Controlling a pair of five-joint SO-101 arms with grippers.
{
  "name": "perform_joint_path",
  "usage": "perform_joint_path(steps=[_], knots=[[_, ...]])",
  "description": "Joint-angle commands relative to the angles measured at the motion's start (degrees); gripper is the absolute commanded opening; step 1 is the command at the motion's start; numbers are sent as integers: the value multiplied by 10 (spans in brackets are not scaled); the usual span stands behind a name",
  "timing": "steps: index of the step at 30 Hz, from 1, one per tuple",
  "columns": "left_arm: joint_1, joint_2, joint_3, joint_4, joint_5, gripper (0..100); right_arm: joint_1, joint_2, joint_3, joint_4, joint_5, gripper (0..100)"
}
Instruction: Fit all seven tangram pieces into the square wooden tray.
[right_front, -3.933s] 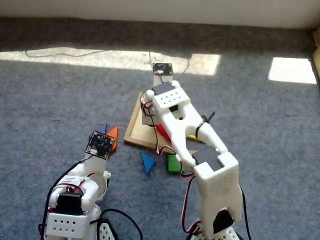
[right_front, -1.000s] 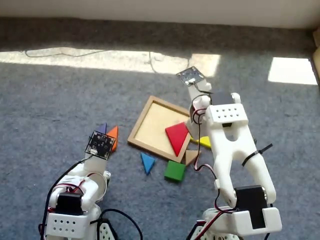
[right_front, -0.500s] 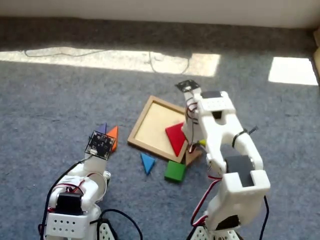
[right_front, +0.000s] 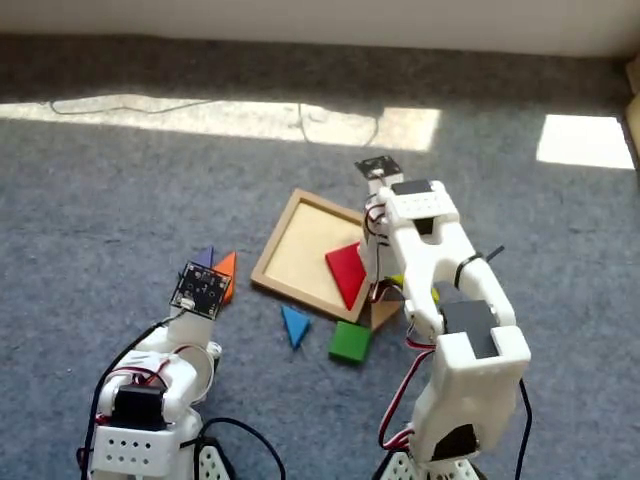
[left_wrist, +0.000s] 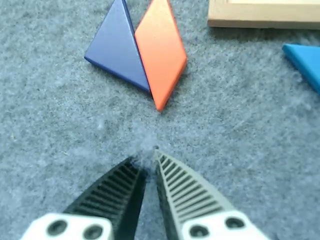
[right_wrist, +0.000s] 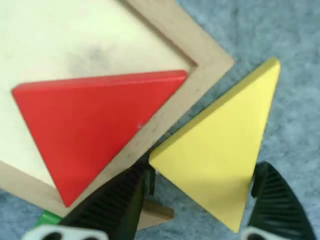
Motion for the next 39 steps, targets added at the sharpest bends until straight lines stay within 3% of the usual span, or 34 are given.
perform_joint_path(steps=[1, 12, 21, 27, 39], knots=[[-7, -19, 12, 1, 4, 7, -21, -2, -29, -25, -16, 313], [-7, -19, 12, 1, 4, 7, 7, -1, -25, -58, -17, 312], [-7, -19, 12, 1, 4, 7, -7, -1, -29, -65, -72, 315], [-7, -19, 12, 1, 4, 7, -9, -2, -29, -65, -72, 431], [-7, -19, 12, 1, 4, 7, -50, -2, -51, -65, -73, 436]])
